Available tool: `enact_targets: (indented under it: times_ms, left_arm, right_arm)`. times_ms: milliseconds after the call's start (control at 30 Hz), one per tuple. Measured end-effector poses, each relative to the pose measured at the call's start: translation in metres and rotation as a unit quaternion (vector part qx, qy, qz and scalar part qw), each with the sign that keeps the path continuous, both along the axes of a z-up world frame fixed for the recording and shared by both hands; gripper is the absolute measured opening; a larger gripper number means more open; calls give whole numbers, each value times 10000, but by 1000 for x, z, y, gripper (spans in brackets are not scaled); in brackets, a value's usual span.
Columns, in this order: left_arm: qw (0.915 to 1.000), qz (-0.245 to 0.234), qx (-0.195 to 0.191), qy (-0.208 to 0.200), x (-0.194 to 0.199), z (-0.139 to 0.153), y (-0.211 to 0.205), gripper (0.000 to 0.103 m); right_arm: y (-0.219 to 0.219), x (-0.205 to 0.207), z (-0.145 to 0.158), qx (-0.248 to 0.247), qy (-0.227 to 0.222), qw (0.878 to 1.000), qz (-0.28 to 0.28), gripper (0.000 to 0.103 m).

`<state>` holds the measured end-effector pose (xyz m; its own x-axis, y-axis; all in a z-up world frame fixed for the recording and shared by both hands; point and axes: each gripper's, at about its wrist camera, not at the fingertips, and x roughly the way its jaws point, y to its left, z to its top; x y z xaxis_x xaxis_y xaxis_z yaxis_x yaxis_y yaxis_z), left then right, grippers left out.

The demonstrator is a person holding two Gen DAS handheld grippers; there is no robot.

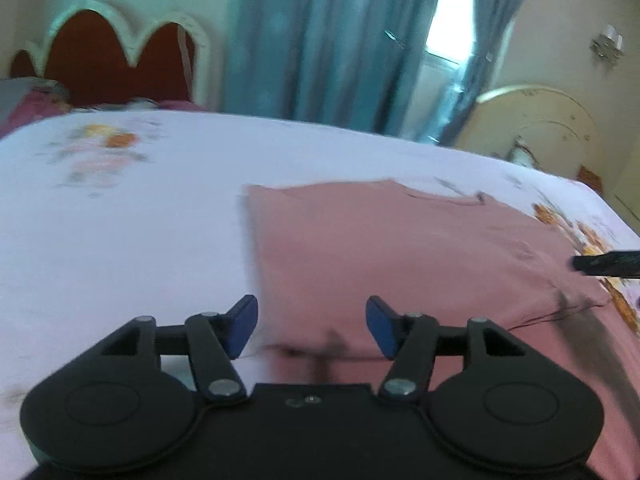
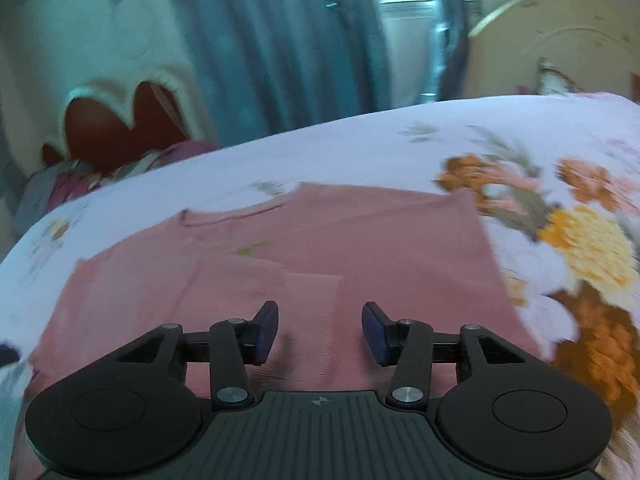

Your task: Fold small clothes

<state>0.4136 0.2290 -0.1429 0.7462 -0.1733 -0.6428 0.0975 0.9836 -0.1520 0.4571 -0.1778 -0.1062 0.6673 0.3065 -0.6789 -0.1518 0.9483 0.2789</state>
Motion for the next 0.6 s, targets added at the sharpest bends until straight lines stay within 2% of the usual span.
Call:
enact_targets:
  times_ms: [33, 67, 100, 133, 167, 267, 333, 367, 400, 500, 533, 567, 600]
  left_arm:
    - [9999, -102, 36, 92, 7, -7, -9, 59]
    - [9994, -203, 103, 262, 13, -16, -16, 60]
    - [9979, -261, 193, 566, 19, -27, -20, 60]
    - [9980, -326, 304, 458, 16, -27, -21, 61]
    - [9973, -367, 336, 546, 18, -24, -22, 61]
    - [9986, -347, 146, 361, 33, -12, -22, 63]
    - [9986, -422, 144, 284, 61, -8, -30, 64]
    - [9985, -466, 195, 230, 77, -6, -34, 68]
    - [9983, -488, 231, 216, 95, -7, -37, 69]
    - [9984, -360, 283, 333, 142, -17, -37, 69]
    - [9982, -282, 353, 392, 152, -22, -33, 70]
    - [9979, -126, 460, 450, 159, -27, -24, 69]
    - [9982, -13, 434, 422, 159, -28, -14, 66]
  right_arm:
    - [10, 4, -8, -211, 173, 9995, 144, 43]
    - [18, 9, -20, -490, 536, 9971, 232, 43]
    - [18, 8, -27, -572, 627, 9960, 274, 43]
    - [17, 9, -25, -595, 663, 9955, 315, 43]
    - [15, 12, -20, -601, 718, 9952, 269, 43]
    - [14, 20, -2, -421, 258, 9986, 170, 43]
    - [25, 39, 1, -311, 86, 9993, 201, 42]
    - [33, 50, 1, -266, 14, 9992, 301, 39]
    - [40, 61, -1, -240, -16, 9989, 390, 34]
    - [68, 88, -15, -102, 40, 9968, 789, 33]
    - [73, 95, -22, -161, 84, 9956, 920, 33]
    - [74, 100, -29, -454, 131, 9954, 836, 33]
    - [68, 104, -33, -725, 136, 9959, 527, 33]
